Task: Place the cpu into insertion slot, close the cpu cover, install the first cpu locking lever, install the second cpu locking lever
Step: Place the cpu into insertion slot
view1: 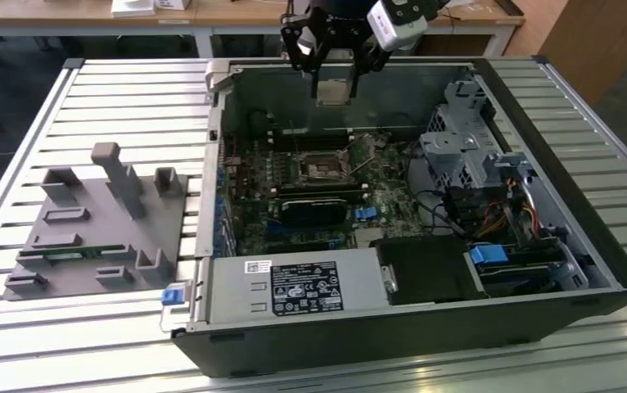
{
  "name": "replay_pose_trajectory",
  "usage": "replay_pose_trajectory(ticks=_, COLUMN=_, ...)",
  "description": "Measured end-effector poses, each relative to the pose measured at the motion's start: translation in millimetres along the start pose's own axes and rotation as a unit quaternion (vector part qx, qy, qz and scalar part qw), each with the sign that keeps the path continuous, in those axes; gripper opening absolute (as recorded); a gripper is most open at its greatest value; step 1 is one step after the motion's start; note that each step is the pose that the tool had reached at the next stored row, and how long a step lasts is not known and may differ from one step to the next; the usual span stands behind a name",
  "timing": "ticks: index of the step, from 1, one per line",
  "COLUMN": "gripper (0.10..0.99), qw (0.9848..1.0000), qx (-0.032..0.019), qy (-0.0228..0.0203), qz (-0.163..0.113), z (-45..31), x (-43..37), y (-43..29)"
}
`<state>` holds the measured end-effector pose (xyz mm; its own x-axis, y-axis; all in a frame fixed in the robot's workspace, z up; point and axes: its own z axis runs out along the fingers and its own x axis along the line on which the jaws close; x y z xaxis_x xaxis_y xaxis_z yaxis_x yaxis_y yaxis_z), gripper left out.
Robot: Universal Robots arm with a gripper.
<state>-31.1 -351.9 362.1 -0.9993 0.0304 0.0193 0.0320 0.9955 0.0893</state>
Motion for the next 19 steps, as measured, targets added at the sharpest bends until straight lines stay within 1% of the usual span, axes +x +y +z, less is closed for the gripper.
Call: replay_pose_trajectory(ticks=19, gripper=0.537, qw=1.0000, qx=-0.0001, qy=-0.0005, qz=0.005, z=0.0, x=0.0, y=0.0)
